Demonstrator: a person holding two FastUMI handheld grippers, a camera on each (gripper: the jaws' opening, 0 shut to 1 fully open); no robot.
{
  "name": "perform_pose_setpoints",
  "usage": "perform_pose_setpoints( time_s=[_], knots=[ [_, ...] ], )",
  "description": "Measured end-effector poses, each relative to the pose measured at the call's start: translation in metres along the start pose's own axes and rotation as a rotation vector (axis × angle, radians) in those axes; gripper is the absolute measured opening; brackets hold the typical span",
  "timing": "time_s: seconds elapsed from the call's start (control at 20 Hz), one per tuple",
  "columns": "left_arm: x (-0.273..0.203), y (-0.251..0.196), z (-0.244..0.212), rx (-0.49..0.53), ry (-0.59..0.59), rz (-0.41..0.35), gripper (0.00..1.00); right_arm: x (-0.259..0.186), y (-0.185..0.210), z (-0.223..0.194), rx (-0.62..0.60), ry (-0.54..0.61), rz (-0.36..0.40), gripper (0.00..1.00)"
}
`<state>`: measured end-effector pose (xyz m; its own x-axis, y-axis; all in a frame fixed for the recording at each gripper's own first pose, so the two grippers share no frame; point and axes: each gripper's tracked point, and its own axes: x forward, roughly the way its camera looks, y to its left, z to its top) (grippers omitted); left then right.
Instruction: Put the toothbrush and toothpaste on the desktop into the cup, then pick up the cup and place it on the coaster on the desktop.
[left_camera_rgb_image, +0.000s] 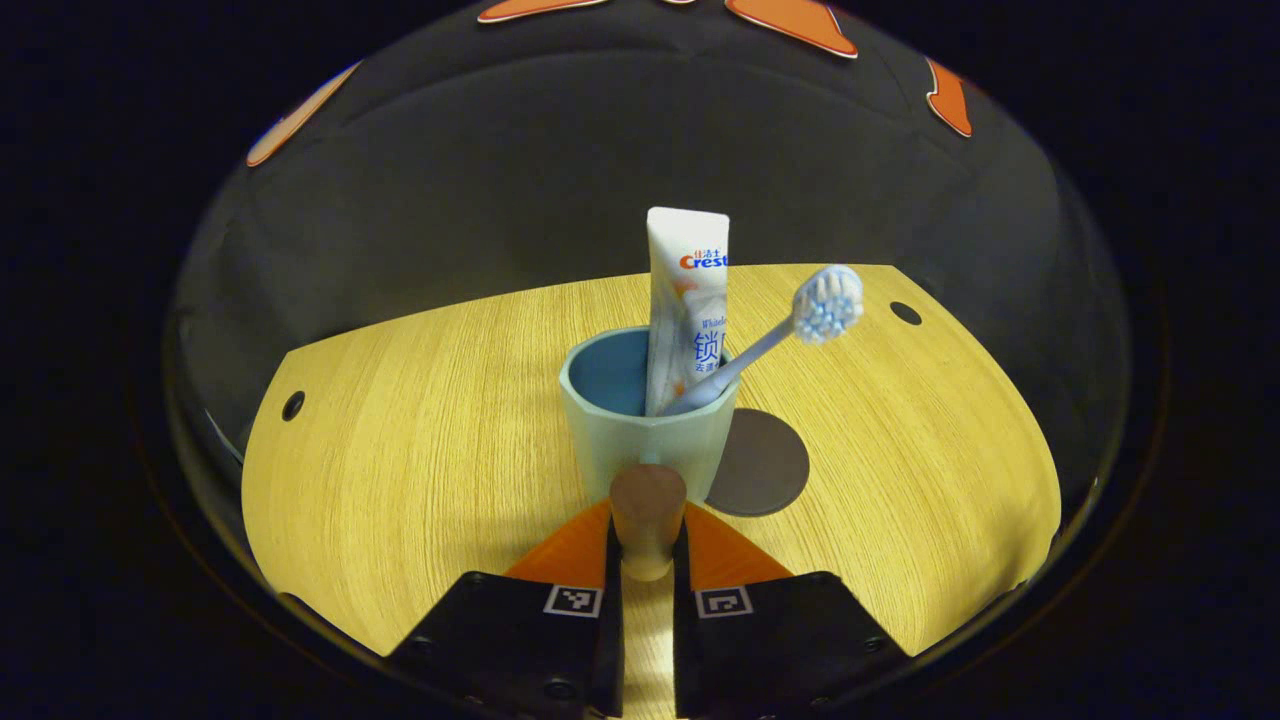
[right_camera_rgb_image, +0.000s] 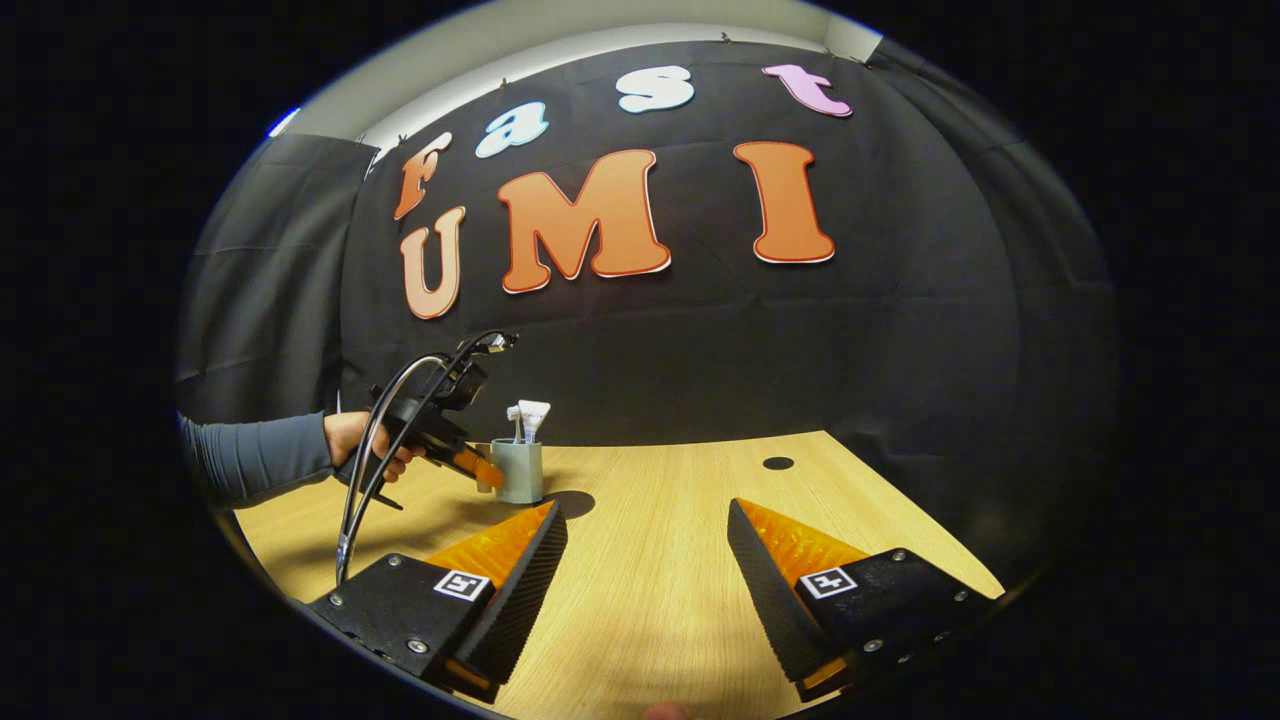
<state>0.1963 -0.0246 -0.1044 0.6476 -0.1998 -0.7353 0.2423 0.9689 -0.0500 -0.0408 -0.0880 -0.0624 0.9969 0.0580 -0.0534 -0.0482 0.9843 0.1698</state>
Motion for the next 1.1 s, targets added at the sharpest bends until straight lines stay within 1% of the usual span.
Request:
perform_pose_setpoints(
  time_s=[0.2,0.3,0.45,0.5,0.55,0.6,0.65,0.75,0.8,0.85,0.9,0.95,1.0,1.05,1.1],
  knots=[
    [0.002,-0.003,-0.007,-0.014,0.032,-0.012,0.19,0.003,0.011,-0.003,-0.022,0.005,0.023,0.97],
    [0.002,-0.002,-0.008,0.01,0.049,-0.014,0.19,0.005,0.013,-0.005,-0.029,0.013,0.026,0.97],
    [0.002,0.001,-0.01,0.068,0.097,0.003,0.25,0.005,0.011,-0.004,-0.035,0.013,0.019,0.97],
    [0.004,0.0,-0.012,0.083,0.112,-0.003,0.28,0.005,0.01,-0.004,-0.033,0.013,0.018,0.97],
    [0.005,0.002,-0.012,0.103,0.124,-0.002,0.29,0.005,0.009,-0.004,-0.032,0.016,0.016,1.0],
    [0.002,0.002,-0.011,0.122,0.143,0.003,0.34,0.005,0.007,-0.004,-0.031,0.016,0.011,0.97],
    [0.001,0.002,-0.012,0.14,0.164,0.001,0.35,0.005,0.004,-0.005,-0.03,0.017,0.007,0.97],
    [0.002,0.001,-0.008,0.165,0.202,-0.004,0.36,0.005,0.0,-0.005,-0.023,0.019,-0.003,0.96],
    [0.003,0.001,-0.007,0.177,0.217,-0.003,0.29,0.006,-0.002,-0.005,-0.019,0.02,-0.007,0.97],
    [0.005,-0.001,-0.007,0.193,0.233,0.0,0.35,0.006,-0.004,-0.006,-0.016,0.019,-0.011,0.97],
    [0.006,-0.002,-0.006,0.209,0.248,0.003,0.37,0.005,-0.006,-0.007,-0.014,0.02,-0.018,0.97],
    [0.008,-0.004,-0.007,0.221,0.267,0.006,0.29,0.006,-0.01,-0.007,-0.007,0.019,-0.026,0.97],
    [0.013,-0.006,-0.007,0.218,0.276,0.015,0.37,0.007,-0.012,-0.008,0.002,0.019,-0.031,0.97],
    [0.019,-0.01,-0.005,0.216,0.275,0.005,0.29,0.007,-0.013,-0.008,0.013,0.016,-0.036,0.97],
    [0.023,-0.015,-0.003,0.207,0.27,0.002,0.38,0.009,-0.014,-0.008,0.025,0.014,-0.037,0.97]
  ],
)
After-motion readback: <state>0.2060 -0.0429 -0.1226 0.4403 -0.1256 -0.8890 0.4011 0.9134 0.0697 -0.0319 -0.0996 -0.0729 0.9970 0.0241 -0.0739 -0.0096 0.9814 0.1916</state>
